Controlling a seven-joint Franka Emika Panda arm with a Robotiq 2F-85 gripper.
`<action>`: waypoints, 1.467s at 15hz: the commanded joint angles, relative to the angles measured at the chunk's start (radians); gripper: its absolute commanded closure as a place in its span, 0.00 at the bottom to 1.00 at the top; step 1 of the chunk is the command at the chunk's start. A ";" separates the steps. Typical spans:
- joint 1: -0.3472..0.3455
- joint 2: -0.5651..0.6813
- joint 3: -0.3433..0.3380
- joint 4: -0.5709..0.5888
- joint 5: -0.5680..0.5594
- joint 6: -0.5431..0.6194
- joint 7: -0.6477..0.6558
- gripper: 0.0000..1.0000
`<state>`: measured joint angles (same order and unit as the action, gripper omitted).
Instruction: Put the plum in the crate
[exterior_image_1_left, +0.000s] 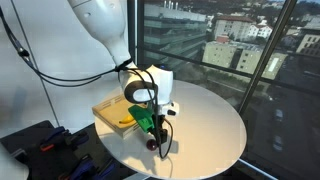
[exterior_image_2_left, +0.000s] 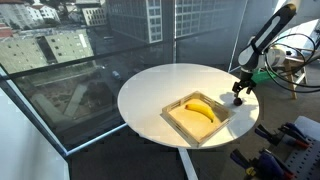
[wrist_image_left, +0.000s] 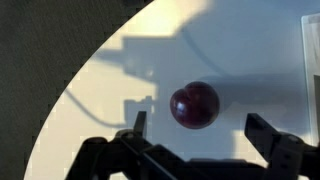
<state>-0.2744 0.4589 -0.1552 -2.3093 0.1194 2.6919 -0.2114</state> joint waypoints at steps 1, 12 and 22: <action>-0.014 0.006 0.015 -0.008 -0.007 0.048 0.010 0.00; -0.019 0.054 0.025 -0.004 -0.011 0.116 0.019 0.00; -0.024 0.077 0.025 0.001 -0.013 0.121 0.024 0.28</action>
<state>-0.2771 0.5341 -0.1445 -2.3100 0.1194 2.7990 -0.2052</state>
